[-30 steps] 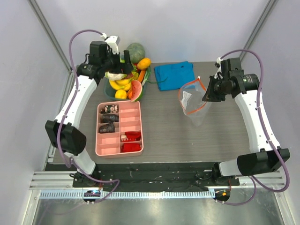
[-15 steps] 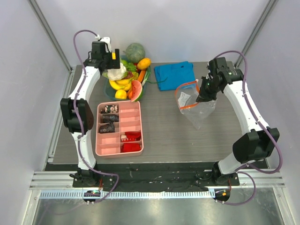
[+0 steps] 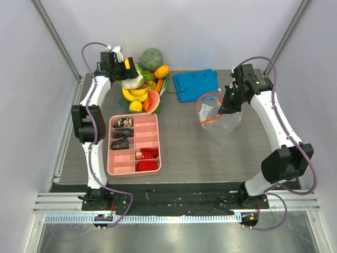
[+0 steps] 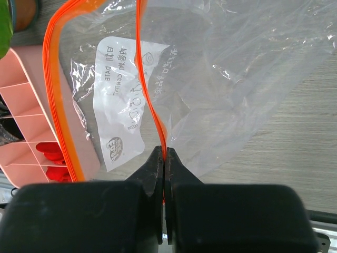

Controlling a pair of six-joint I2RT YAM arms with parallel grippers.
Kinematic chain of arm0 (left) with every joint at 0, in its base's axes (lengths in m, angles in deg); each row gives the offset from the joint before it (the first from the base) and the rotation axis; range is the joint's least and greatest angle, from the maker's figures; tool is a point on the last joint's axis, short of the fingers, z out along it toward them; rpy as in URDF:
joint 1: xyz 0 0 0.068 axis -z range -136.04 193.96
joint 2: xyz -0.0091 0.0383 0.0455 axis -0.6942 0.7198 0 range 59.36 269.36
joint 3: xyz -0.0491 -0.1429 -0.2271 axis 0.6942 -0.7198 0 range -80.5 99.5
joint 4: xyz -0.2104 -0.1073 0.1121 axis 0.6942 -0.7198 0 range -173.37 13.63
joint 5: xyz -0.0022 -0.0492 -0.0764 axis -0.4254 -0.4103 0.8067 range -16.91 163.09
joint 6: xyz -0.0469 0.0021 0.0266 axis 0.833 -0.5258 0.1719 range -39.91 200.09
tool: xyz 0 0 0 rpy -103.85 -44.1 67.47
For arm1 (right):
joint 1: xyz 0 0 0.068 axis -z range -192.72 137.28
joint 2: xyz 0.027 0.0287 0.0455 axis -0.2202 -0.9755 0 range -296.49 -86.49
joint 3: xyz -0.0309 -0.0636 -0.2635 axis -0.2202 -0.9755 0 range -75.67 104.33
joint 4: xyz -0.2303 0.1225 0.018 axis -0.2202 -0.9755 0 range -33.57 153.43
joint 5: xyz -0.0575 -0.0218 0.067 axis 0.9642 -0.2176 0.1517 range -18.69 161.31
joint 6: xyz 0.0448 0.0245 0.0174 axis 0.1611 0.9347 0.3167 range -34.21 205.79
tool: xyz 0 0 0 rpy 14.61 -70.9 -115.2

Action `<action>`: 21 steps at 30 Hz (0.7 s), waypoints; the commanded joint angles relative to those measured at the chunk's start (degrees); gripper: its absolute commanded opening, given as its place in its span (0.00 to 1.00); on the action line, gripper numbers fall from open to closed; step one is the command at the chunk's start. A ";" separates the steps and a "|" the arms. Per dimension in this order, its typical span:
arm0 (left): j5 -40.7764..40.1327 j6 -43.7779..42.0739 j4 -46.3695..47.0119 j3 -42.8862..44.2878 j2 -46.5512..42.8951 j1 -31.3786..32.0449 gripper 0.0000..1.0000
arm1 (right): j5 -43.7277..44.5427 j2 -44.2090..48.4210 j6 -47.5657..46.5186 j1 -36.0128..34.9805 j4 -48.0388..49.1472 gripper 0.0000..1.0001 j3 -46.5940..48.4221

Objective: Place the food in the zip-top bag and seal the zipper
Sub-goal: Pick up the fake vegetable from the bin.

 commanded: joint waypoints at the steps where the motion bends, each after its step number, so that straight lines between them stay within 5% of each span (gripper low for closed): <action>1: 10.34 8.38 4.15 0.86 2.01 -2.60 1.00 | -1.25 -0.22 -0.32 -0.59 1.58 0.01 2.10; 7: 14.57 8.58 5.39 -0.98 1.05 -3.05 0.99 | -1.95 -1.27 -0.49 -0.94 1.76 0.01 3.42; 12: 12.29 4.63 3.72 -2.22 -3.26 -3.05 0.58 | -2.74 -1.62 -0.14 -1.38 2.81 0.01 3.77; 21: 9.73 1.54 0.12 -3.28 -9.49 -3.05 0.17 | -3.35 -1.80 -0.32 -1.64 3.08 0.01 4.30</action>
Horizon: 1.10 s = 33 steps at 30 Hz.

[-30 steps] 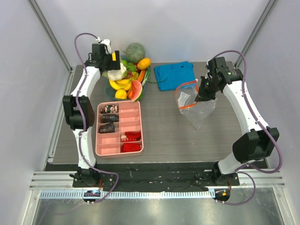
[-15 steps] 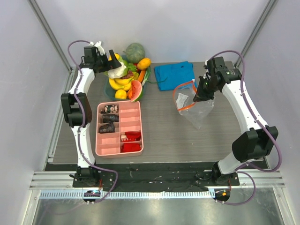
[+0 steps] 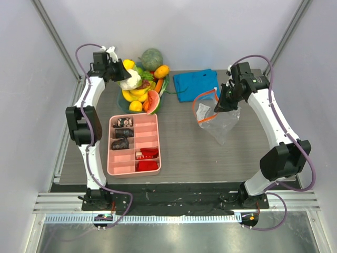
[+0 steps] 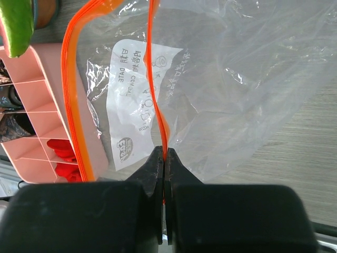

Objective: Place the food in the zip-top bag and seal the zipper
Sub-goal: Pick up the fake vegetable from the bin, then place the fake vegetable in the zipper food storage bag.

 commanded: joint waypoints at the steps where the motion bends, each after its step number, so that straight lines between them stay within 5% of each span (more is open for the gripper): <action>1: 0.62 -1.14 -0.58 -0.26 -7.73 0.27 0.15 | -1.13 0.10 -0.14 -0.42 1.77 0.01 2.99; 10: 11.25 3.17 -2.94 -1.40 -18.61 1.76 0.12 | -5.07 -0.78 -0.40 -2.00 2.11 0.01 4.92; 18: 14.42 0.97 -6.65 -9.40 -31.72 13.18 0.13 | -11.68 -1.48 1.88 -3.58 4.05 0.01 5.19; 26: 11.18 1.23 -9.63 -12.48 -35.95 29.25 0.13 | -14.14 -2.36 2.06 -7.10 6.34 0.01 4.75; 33: 2.75 -4.65 -12.97 -15.72 -31.73 36.22 0.11 | -13.96 -1.31 1.88 -7.63 6.86 0.01 3.78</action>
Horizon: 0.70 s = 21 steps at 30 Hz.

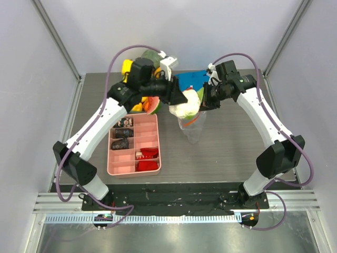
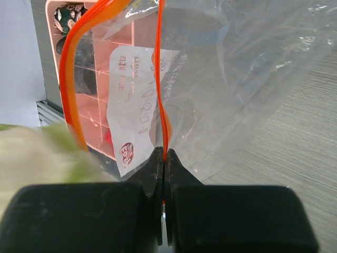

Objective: Place the food in the zip-top bag and seal the zipper
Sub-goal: Place the fake vegetable in the zipper food storage bag.

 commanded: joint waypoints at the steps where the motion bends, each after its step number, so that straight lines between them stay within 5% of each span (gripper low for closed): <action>1: -6.90 -6.18 -3.74 -2.44 2.89 1.99 0.11 | -0.80 1.56 0.16 -0.07 2.01 0.01 0.57; 12: -19.65 -16.66 -11.06 -4.38 5.27 4.98 0.07 | -5.28 2.61 -0.82 -0.24 3.94 0.01 -0.40; 21: -28.71 -2.19 -10.80 5.55 7.90 5.25 0.04 | -7.92 4.11 0.68 -4.10 5.43 0.01 -4.08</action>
